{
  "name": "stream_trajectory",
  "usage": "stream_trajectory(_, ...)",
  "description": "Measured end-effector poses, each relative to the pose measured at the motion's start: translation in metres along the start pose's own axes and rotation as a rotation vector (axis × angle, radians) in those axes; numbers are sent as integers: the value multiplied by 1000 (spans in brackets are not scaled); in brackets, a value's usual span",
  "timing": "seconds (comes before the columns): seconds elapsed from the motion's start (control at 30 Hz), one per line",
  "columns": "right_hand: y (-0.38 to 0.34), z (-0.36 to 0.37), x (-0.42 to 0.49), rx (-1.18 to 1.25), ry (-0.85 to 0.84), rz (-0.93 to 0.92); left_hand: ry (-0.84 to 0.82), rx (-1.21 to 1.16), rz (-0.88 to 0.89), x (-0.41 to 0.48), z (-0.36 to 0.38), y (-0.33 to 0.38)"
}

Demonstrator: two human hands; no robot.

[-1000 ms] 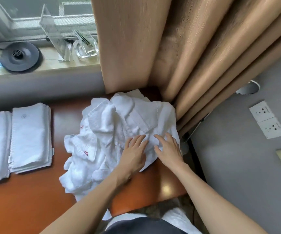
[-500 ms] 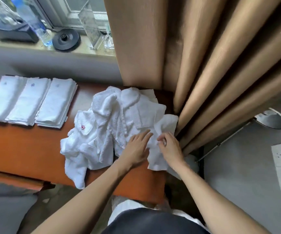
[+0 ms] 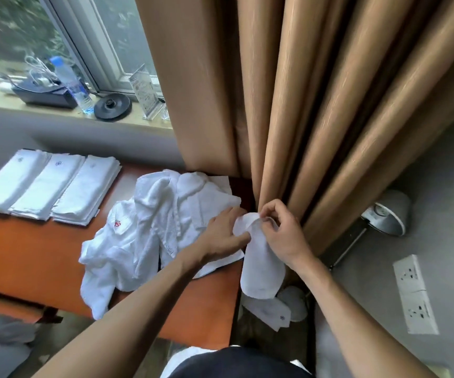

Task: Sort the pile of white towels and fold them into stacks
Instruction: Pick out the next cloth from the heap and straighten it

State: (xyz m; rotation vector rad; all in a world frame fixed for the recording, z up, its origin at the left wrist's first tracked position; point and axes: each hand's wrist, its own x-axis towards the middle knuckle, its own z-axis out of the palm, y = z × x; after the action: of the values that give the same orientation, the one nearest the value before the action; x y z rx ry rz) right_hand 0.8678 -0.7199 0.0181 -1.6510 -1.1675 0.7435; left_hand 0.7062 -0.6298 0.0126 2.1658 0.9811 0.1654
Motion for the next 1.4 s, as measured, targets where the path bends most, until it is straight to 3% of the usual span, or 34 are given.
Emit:
stream_trajectory(0.1,-13,-10,4,51,-47,-58,-53,26,104,-6,0,13)
stream_trajectory(0.17,-17,-14,7,56,-70,-76,83,8,138,-10,2,15)
stream_trajectory(0.27,-19,-22,16,43,-83,-67,233,-81,31,-12,-11,19)
stream_trajectory(0.43,-7,-28,18,-176,-320,27,445,-213,24,-12,-33,29)
stream_trajectory(0.5,-3,-24,13,-146,-334,36,516,-252,-2,-10,-46,27)
stream_trajectory(0.67,-17,-17,9,37,-227,20,500,-136,-63,-16,-70,5)
stream_trajectory(0.8,-39,-6,23,20,-229,15,444,-134,127,-21,-66,3)
stream_trajectory(0.93,-59,6,26,78,-197,3,195,-254,128,-20,-59,18)
stream_trajectory(1.0,-64,7,26,80,-168,-5,148,-258,126,-20,-52,22)
stream_trajectory(1.17,-59,-4,24,76,-45,-28,363,-245,89,-16,-46,32)
stream_trajectory(1.27,-43,-7,14,154,-198,50,471,-381,58,-15,-52,44)
stream_trajectory(1.4,-19,5,2,75,-332,61,511,-560,35,-15,-68,57)
